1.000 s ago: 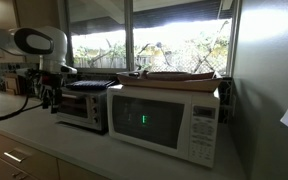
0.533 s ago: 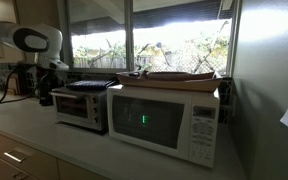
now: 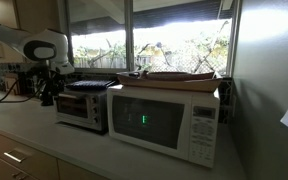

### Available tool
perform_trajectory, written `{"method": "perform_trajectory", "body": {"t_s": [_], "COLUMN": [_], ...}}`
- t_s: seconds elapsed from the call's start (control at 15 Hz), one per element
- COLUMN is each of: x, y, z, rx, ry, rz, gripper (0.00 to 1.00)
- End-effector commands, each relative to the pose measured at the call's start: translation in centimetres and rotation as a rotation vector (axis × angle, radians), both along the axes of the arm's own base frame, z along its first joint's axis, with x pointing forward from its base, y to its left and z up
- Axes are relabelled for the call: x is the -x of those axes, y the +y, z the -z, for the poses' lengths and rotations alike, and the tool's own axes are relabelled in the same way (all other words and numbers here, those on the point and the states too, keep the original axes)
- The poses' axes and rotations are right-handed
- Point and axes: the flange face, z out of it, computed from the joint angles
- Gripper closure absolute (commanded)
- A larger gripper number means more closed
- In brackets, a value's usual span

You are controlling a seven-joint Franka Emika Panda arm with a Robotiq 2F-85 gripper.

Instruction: Open the microwave

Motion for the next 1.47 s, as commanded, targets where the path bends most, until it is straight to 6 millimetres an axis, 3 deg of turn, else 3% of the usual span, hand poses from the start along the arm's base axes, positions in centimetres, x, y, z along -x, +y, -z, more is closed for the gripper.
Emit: {"method": "perform_trajectory", "body": {"t_s": [0.0,0.27,0.53,0.87,1.27,1.4], "x": [-2.1,-3.1,-2.7,-1.8,-0.7,-0.3], "y": [-0.2,-0.3,0.1,-1.7,-2.7,-3.1], "z": [1.2,3.2,4.1,3.5,6.3,6.4], "rx": [-0.059,-0.053,-0.051,-0.055,0.024,0.037], "ry": [-0.044,-0.035,-0.008,0.007,0.138,0.154], "rz": [0.187,0.280,0.267,0.292,0.276,0.276], "gripper": [0.00,0.00,0.00,0.00,0.00,0.00]}}
